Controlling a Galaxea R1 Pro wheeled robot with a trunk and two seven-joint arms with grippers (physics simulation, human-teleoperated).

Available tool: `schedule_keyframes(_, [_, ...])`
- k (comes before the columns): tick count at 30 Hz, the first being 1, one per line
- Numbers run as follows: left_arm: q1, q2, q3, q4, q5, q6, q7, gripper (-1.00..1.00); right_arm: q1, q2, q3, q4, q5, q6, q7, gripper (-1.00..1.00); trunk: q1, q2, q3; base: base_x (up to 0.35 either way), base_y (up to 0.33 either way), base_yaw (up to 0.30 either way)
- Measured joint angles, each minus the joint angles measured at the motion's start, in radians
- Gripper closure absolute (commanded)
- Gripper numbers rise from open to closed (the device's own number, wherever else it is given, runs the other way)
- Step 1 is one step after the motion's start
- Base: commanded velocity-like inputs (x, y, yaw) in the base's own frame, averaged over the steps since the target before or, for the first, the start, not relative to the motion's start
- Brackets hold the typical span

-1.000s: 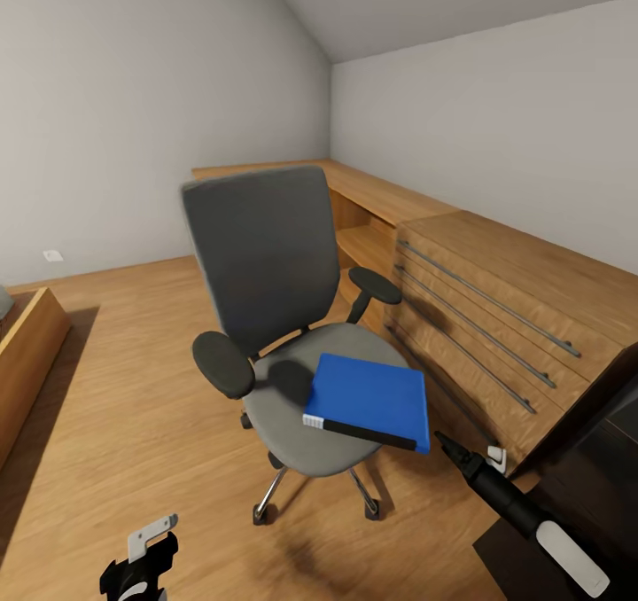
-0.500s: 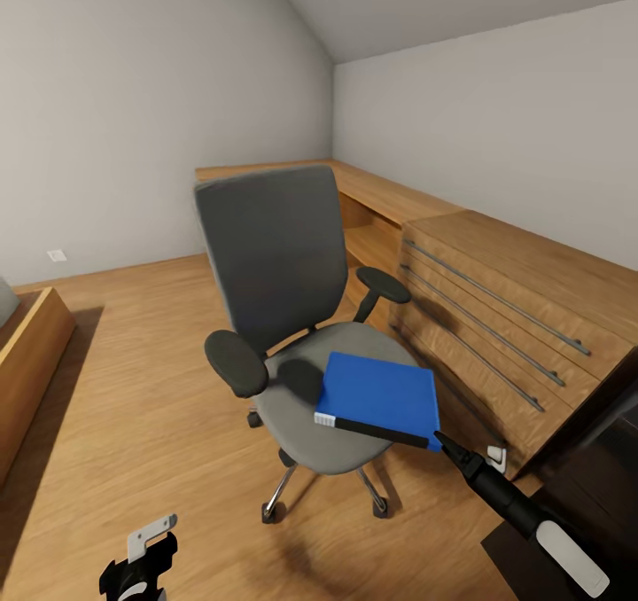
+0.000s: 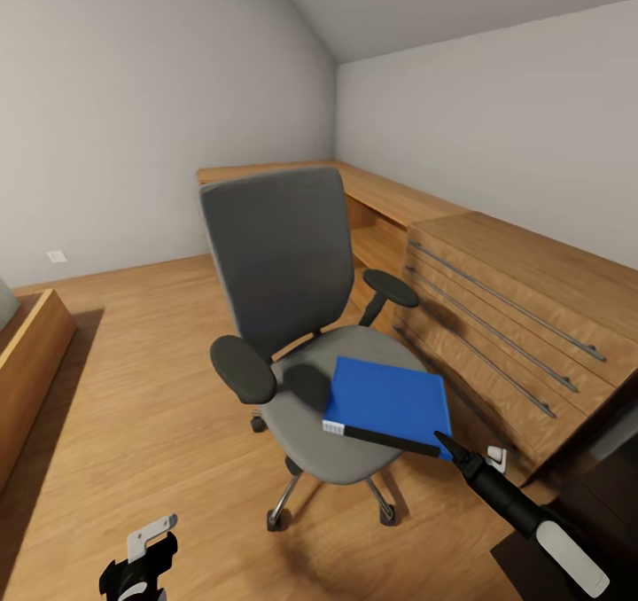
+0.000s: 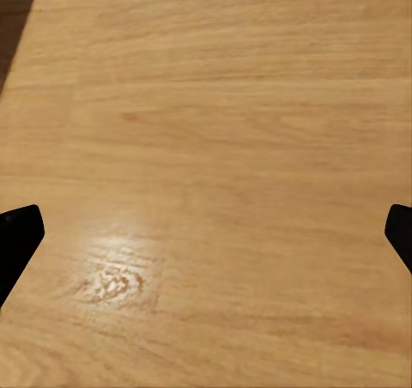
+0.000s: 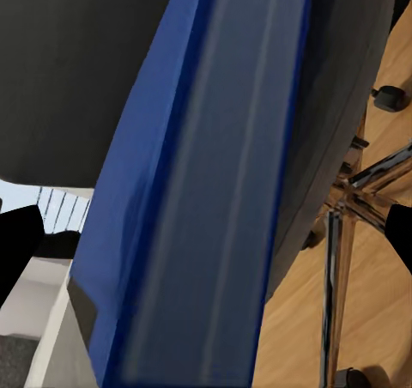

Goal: In the bedroom, organize the workspace by keeping the computer under the desk, ensuring the monitor is on the desk, placing the keyboard on the desk next to the monitor, placing the mouse on the desk next to the keyboard, moving the folder from the swivel chair onto the desk next to the mouse, stacking the notebook on top of the folder with the pen on top of the notebook, and positioning the swivel chair next to the desk.

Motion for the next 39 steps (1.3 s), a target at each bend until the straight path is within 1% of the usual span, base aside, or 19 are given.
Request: schedule_keyframes(39, [0.0,0.0,0.0,0.0,0.0,0.002,0.005,-1.0,0.0,0.002,0.001,0.002,-0.001,-0.003,-0.002,-1.0,0.0,0.0,0.0,-0.011,0.019,0.0])
